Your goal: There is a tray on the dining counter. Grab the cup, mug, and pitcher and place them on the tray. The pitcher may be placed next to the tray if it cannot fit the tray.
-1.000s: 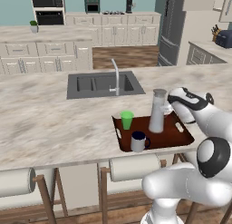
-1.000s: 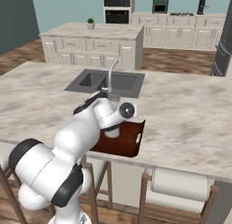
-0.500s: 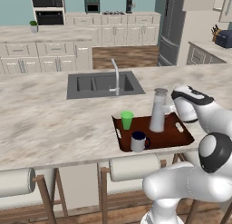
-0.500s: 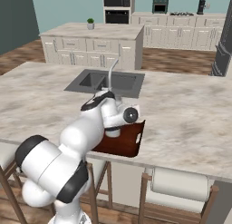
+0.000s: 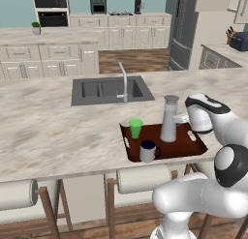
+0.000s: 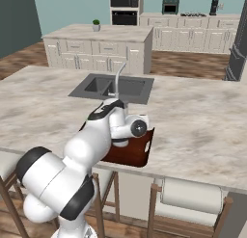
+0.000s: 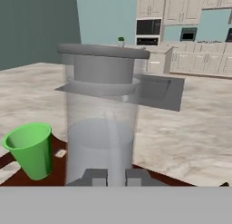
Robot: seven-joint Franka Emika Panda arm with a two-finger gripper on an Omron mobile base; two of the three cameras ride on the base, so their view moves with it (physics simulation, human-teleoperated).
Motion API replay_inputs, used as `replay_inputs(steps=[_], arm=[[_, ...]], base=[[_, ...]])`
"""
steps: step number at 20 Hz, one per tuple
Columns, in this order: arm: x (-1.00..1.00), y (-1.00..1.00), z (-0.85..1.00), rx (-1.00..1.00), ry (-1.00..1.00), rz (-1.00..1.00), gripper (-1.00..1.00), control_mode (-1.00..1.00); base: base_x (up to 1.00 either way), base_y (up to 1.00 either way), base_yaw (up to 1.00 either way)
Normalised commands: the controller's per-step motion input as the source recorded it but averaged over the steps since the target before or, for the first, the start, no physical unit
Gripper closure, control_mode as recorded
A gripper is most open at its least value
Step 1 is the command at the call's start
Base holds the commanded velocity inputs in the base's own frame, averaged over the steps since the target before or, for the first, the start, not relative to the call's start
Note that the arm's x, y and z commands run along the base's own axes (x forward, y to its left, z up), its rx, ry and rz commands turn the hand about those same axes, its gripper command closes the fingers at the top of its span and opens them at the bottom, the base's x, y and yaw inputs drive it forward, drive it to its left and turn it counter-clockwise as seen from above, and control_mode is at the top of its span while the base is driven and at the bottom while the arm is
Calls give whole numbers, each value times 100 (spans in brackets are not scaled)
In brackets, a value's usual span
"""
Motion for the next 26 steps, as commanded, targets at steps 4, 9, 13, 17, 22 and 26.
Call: replay_inputs(steps=[4,9,13,17,22,26], arm=[[0,10,-1,0,0,0,-100,-100],[0,0,0,0,0,0,-100,-100],[0,0,0,0,0,0,-100,-100],[0,0,0,0,-2,0,-100,-100],[-12,0,0,0,-1,2,-100,-100],[-31,2,0,0,-1,8,-100,-100]], base=[[0,0,0],[0,0,0],[0,0,0],[0,0,0],[0,0,0],[0,0,0]])
